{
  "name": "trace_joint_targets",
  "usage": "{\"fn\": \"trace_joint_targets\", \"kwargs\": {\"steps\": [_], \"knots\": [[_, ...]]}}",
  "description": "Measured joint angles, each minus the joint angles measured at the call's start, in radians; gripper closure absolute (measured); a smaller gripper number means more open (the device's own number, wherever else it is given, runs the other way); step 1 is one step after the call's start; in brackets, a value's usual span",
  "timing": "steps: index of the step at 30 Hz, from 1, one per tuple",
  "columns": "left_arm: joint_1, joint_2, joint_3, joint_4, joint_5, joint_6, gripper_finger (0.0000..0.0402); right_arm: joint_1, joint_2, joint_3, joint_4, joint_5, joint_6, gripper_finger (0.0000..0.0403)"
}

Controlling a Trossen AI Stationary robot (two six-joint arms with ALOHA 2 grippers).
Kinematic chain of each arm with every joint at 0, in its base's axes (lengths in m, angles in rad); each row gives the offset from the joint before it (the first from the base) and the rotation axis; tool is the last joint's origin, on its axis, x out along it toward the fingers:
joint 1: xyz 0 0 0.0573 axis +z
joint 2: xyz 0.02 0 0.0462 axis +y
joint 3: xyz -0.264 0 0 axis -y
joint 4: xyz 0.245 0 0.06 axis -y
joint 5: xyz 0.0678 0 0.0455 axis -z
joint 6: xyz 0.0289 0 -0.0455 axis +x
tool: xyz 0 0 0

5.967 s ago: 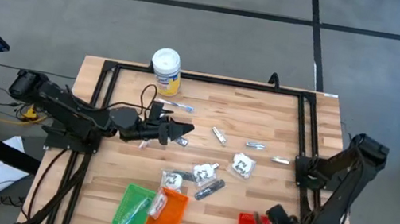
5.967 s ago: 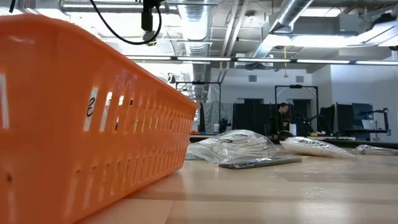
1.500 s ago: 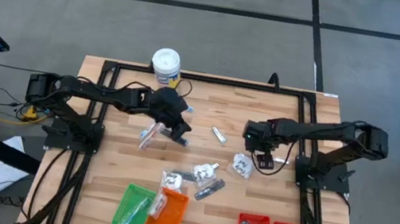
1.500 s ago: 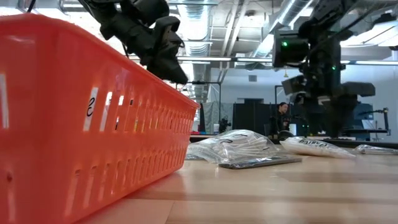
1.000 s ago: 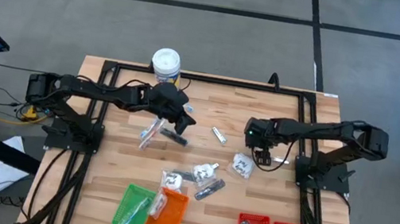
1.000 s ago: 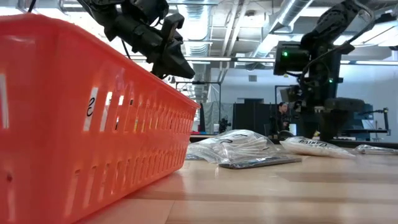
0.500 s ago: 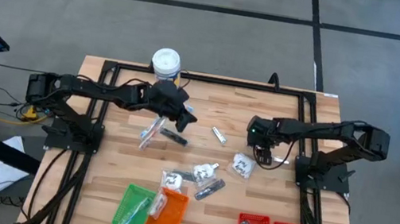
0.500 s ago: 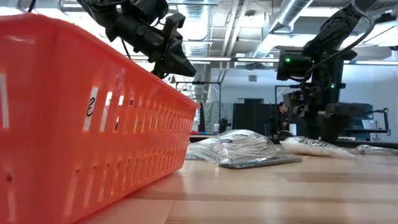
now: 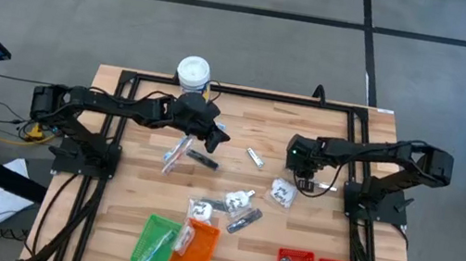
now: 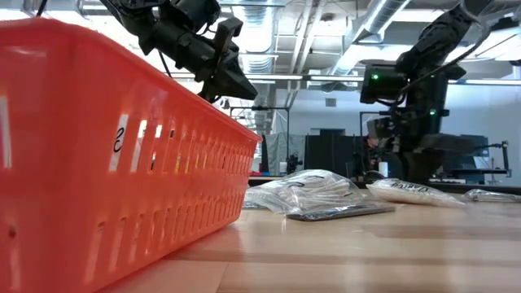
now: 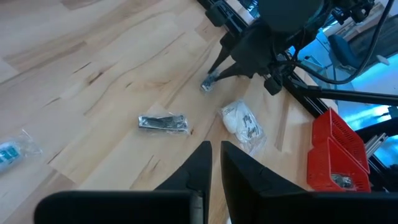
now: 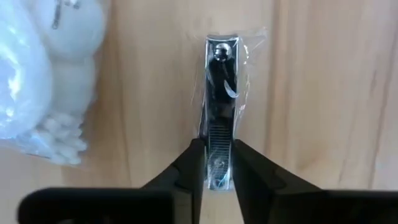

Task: Pick & Place Travel size toiletries
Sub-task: Put the silver nail cutter into the right red basket

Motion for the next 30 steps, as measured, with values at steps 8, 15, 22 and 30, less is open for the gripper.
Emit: {"fn": "trace_joint_targets", "kwargs": {"steps": [8, 15, 22, 30], "knots": [[-0.002, 0.000, 0.000, 0.003, 0.007, 0.001, 0.0373, 0.032, -0.002, 0.000, -0.017, 0.004, 0.006, 0.0352], [-0.002, 0.000, 0.000, 0.004, 0.029, 0.001, 0.0373, 0.052, 0.002, 0.073, -0.111, -0.017, 0.065, 0.0380], [-0.002, 0.000, 0.000, 0.005, 0.039, 0.001, 0.0373, 0.051, 0.000, 0.191, -0.215, -0.016, 0.202, 0.0399], [-0.016, 0.000, 0.000, 0.006, 0.056, 0.006, 0.0373, 0.056, -0.002, 0.273, -0.354, -0.061, 0.367, 0.0402]]}}
